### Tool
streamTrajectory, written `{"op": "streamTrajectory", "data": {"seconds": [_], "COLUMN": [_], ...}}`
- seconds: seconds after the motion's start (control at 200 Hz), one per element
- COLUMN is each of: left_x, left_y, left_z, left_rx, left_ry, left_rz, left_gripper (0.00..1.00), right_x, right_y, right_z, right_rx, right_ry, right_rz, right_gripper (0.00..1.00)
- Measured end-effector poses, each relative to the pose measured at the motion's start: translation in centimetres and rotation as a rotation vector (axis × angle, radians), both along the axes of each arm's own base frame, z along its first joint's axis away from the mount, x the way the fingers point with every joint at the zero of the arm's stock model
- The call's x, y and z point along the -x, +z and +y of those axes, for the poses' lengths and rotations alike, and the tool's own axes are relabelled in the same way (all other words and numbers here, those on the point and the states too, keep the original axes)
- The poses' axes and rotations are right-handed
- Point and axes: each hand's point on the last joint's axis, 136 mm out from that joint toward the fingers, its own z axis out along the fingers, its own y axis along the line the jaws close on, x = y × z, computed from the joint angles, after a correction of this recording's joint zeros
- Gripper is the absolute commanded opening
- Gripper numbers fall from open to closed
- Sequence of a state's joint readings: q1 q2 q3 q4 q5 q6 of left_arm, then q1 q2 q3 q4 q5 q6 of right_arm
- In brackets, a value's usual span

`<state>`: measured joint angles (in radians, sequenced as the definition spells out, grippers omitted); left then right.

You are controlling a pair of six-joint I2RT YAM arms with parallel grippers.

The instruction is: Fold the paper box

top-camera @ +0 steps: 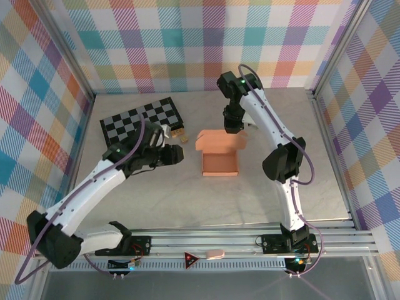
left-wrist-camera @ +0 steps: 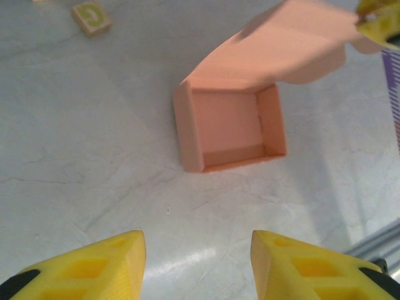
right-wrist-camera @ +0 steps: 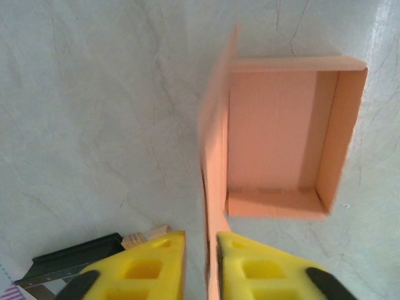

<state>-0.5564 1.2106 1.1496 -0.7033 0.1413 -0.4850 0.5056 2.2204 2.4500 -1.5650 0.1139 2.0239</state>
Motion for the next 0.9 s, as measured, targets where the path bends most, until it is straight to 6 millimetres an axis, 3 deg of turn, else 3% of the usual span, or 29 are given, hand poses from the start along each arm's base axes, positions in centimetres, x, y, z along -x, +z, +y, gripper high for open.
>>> {"op": "streamTrajectory", "data": {"seconds": [0.135,0.275,0.485,0.635,0.745,0.82,0.905], "left_x": [-2.2,-4.0,-6.4,-8.3,-10.2,-11.7,-13.1], "left_y": [-0.3,-0.5,-0.7,-0.8,-1.0,-1.6,-2.8], "left_z": [-0.3,-0.9,-0.7,0.0,0.5,1.1,1.8], "left_rx": [-0.023,-0.054,-0.154,-0.149,-0.125,-0.107,-0.089], "left_ry": [0.015,-0.011,-0.019,0.009,0.034,0.061,0.093], "left_rz": [0.035,0.034,0.016,0.023,0.051,0.092,0.155], "left_gripper": [0.48,0.48,0.48,0.48,0.47,0.45,0.37], "right_x": [0.1,-0.1,-0.7,-1.4,-1.6,-1.2,-1.2], "right_y": [-0.3,-0.3,1.1,5.3,7.8,7.6,5.7], "right_z": [0.2,0.0,-1.2,-2.9,-5.8,-8.5,-11.4], "right_rx": [0.007,0.029,0.123,0.174,0.209,0.216,0.192], "right_ry": [0.044,0.111,0.339,0.595,0.804,0.890,0.936], "right_rz": [0.004,-0.008,-0.082,-0.246,-0.390,-0.433,-0.433], "right_gripper": [0.31,0.52,0.68,0.69,0.65,0.54,0.47]}}
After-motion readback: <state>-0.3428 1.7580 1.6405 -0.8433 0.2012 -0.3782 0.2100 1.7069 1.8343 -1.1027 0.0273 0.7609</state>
